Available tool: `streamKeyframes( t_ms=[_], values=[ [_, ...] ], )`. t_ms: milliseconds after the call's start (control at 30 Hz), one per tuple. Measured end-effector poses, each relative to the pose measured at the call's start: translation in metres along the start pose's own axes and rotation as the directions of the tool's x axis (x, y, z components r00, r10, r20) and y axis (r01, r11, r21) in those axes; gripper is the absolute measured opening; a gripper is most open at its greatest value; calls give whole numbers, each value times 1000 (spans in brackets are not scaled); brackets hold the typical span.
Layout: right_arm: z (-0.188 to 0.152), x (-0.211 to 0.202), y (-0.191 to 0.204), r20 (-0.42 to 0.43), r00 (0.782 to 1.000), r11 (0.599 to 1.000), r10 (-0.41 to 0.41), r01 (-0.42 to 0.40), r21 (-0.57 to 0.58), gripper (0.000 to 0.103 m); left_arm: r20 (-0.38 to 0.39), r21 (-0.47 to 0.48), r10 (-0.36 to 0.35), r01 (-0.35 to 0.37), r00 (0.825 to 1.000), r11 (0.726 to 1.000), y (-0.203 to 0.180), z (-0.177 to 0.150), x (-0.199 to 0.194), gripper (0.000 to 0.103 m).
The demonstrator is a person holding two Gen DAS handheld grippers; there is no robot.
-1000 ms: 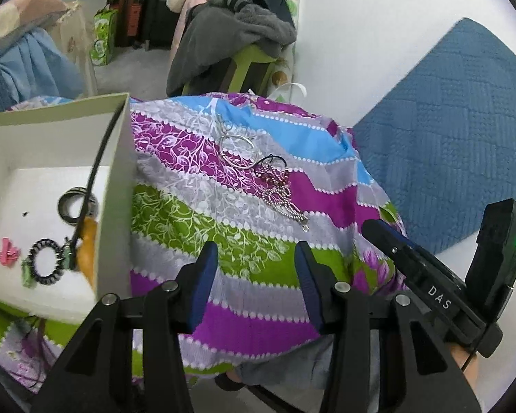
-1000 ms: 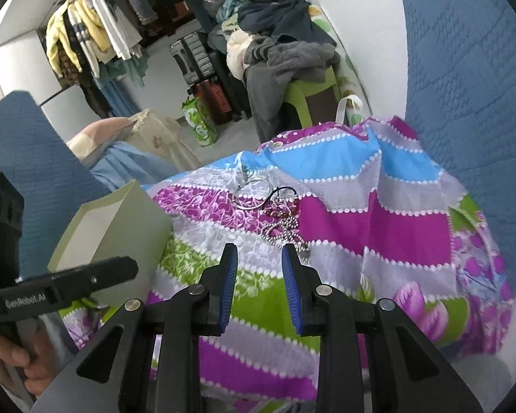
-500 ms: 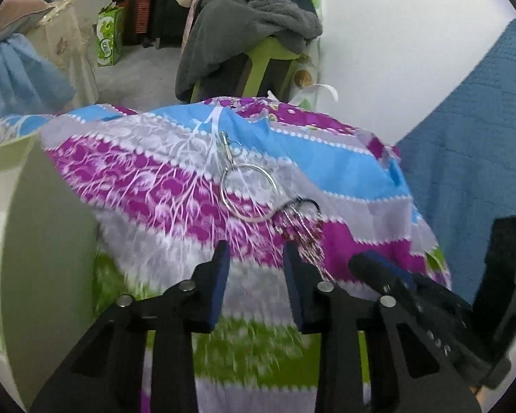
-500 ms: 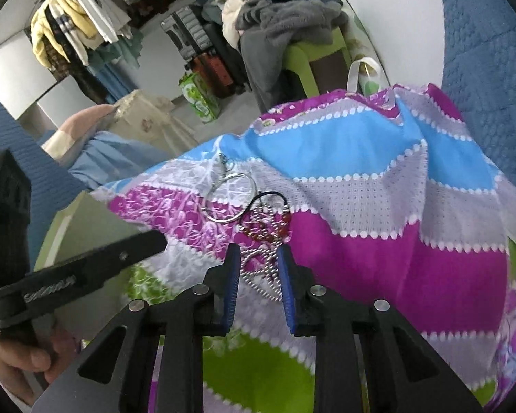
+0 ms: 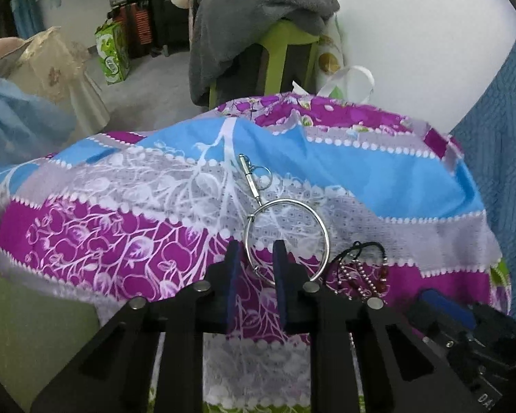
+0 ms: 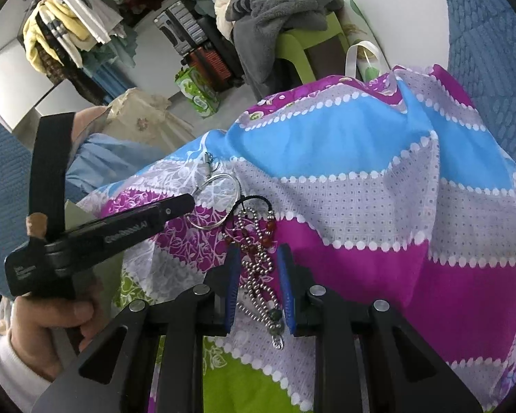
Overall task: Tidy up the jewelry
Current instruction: 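Grasp the large silver hoop with the left tool while the right tool grasps the red-bead chain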
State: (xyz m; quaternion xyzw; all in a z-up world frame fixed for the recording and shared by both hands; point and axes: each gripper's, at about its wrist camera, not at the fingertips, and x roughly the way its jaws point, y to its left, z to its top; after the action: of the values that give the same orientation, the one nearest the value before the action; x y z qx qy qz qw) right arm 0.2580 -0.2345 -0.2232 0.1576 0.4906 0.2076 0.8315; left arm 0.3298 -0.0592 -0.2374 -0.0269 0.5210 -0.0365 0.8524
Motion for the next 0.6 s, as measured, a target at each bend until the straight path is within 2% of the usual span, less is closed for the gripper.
streamKeyframes(
  t_ms=[167,200,233,300,600],
  values=[
    [4,8,3,-10,1000,1000,-3,3,-14,20,0,33,23,-23,1000,999,-5,1,10,18],
    [6,10,3,-9,1000,1000,-7,7,-17,20,2,40,32,-32,999,999,-5,1,10,15],
    [7,12,4,-12,1000,1000,-6,6,-20,20,2,47,50,-51,999,998,-6,1,11,8],
    [9,16,6,-20,1000,1000,-9,9,-30,20,2,53,56,-56,998,997,-7,2,11,5],
    [11,31,17,-32,996,989,-87,82,-126,20,7,-16,2,-2,1000,1000,7,-15,-19,2]
  ],
)
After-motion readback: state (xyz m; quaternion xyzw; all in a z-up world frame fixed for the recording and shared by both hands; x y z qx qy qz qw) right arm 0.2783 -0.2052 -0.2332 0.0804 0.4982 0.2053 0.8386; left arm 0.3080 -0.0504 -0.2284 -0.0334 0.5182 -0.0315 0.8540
